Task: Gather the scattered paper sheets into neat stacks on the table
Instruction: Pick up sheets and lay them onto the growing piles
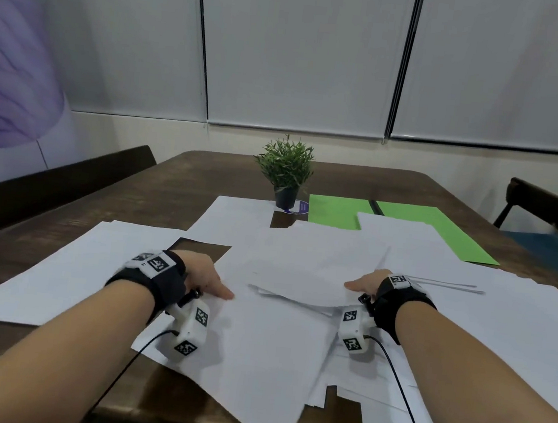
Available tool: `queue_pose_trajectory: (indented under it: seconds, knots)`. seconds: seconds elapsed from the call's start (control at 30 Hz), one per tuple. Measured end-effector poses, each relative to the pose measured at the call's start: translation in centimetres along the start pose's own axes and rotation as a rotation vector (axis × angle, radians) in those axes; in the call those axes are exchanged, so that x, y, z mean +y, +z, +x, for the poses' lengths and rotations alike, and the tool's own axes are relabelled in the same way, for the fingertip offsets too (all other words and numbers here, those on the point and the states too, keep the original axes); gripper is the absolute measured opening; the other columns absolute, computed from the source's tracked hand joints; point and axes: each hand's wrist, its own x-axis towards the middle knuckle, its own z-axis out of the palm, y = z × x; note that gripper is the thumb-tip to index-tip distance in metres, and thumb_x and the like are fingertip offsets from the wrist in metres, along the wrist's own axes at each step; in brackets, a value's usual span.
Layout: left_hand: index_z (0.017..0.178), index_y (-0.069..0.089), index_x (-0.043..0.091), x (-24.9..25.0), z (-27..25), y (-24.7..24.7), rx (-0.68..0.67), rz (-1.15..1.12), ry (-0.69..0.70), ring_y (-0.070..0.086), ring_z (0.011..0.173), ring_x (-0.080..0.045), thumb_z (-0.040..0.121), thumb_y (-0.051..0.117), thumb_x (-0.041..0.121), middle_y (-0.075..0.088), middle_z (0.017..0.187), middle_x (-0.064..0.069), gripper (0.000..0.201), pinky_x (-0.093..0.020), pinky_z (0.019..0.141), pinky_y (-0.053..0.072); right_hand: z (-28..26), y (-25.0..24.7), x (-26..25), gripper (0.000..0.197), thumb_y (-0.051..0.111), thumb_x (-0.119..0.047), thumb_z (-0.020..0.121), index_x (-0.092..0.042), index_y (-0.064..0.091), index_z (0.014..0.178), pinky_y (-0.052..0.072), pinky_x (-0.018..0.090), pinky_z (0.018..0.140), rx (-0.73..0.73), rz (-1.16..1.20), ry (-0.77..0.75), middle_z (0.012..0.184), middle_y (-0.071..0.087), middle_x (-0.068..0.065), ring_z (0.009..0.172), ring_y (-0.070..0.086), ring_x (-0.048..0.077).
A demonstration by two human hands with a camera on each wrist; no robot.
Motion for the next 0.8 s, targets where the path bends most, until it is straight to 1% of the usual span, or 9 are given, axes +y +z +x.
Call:
queue_pose_trajectory:
  seconds: [0.07,0.13,0.23,0.33,0.37,0.5,0.57,0.7,0.8]
  knots:
    - [0.094,0.073,0.003,-0.1,-0.5,-2.2,0.023,-0.038,-0.02,0.064,0.066,-0.022,0.068,0.084,0.037,0.071,0.077,-0.006,0.045,-0.026,0.065,0.052,0.4,0.1,-0.1,0.059,0.055,-0.058,0.089,-0.017,0.055,0.13,0.041,0.03,0.103,-0.008,-0.076,-0.023,0.133,0.053,0.009,0.118,0.054,0.023]
    - [0.097,0.074,0.005,0.1,-1.0,-4.4,0.027,0.017,-0.024,0.069,0.081,-0.027,0.072,0.081,0.037,0.074,0.089,-0.009,0.041,-0.033,0.077,0.057,0.6,0.0,-0.3,0.054,0.058,-0.055,0.088,-0.018,0.057,0.126,0.042,0.03,0.101,-0.037,-0.123,-0.039,0.12,0.053,0.009,0.103,0.054,0.02]
    - [0.105,0.071,0.01,0.6,-2.2,-7.5,0.13,0.205,0.002,0.067,0.1,-0.026,0.079,0.074,0.04,0.072,0.104,-0.007,0.039,-0.033,0.086,0.055,-0.3,-0.6,-0.7,0.053,0.047,-0.048,0.097,-0.012,0.051,0.135,0.038,0.028,0.102,-0.042,-0.196,-0.055,0.138,0.049,0.01,0.125,0.049,0.024]
    - [0.106,0.069,0.006,0.6,-3.7,-10.2,0.335,0.357,-0.054,0.065,0.087,-0.024,0.084,0.067,0.042,0.07,0.098,-0.007,0.043,-0.023,0.061,0.048,-0.1,-0.7,-0.9,0.051,0.046,-0.044,0.099,-0.009,0.051,0.135,0.038,0.029,0.105,-0.05,-0.237,-0.078,0.144,0.047,0.009,0.13,0.046,0.024]
    - [0.106,0.069,0.002,0.4,-4.1,-11.0,0.42,0.389,-0.067,0.063,0.085,-0.025,0.086,0.066,0.04,0.069,0.096,-0.011,0.043,-0.024,0.059,0.045,-0.1,-0.6,-1.1,0.05,0.047,-0.043,0.099,-0.009,0.052,0.134,0.039,0.028,0.105,-0.059,-0.239,-0.067,0.143,0.048,0.009,0.13,0.047,0.024]
    - [0.094,0.069,-0.001,0.0,-4.0,-14.0,0.874,0.104,0.094,0.06,0.079,-0.029,0.082,0.068,0.019,0.063,0.079,-0.012,0.023,-0.027,0.065,0.041,0.1,-0.1,-1.4,0.051,0.044,-0.047,0.099,-0.012,0.052,0.135,0.038,0.027,0.102,-0.032,-0.264,-0.073,0.143,0.048,0.008,0.13,0.047,0.023]
    - [0.096,0.067,0.002,0.8,-3.6,-14.4,1.011,-0.054,0.177,0.059,0.081,-0.03,0.082,0.067,0.018,0.061,0.08,-0.013,0.021,-0.028,0.068,0.041,0.2,0.2,-1.4,0.054,0.041,-0.051,0.098,-0.013,0.051,0.136,0.038,0.027,0.102,-0.012,-0.28,-0.077,0.143,0.049,0.008,0.13,0.047,0.023]
    - [0.085,0.064,0.0,3.4,-2.4,-13.3,1.032,-0.215,0.265,0.061,0.089,-0.038,0.086,0.064,0.022,0.064,0.09,-0.027,0.022,-0.036,0.073,0.045,2.0,1.0,-0.9,0.058,0.049,-0.055,0.092,-0.016,0.053,0.134,0.041,0.029,0.103,-0.041,-0.144,-0.059,0.137,0.053,0.008,0.121,0.053,0.025]
    - [0.084,0.067,-0.003,4.6,-0.1,-11.5,0.887,-0.253,0.224,0.063,0.086,-0.034,0.089,0.061,0.023,0.066,0.087,-0.02,0.027,-0.035,0.075,0.048,3.8,1.2,0.0,0.059,0.053,-0.055,0.09,-0.012,0.056,0.13,0.045,0.032,0.099,-0.039,0.204,-0.038,0.133,0.057,0.01,0.111,0.058,0.025]
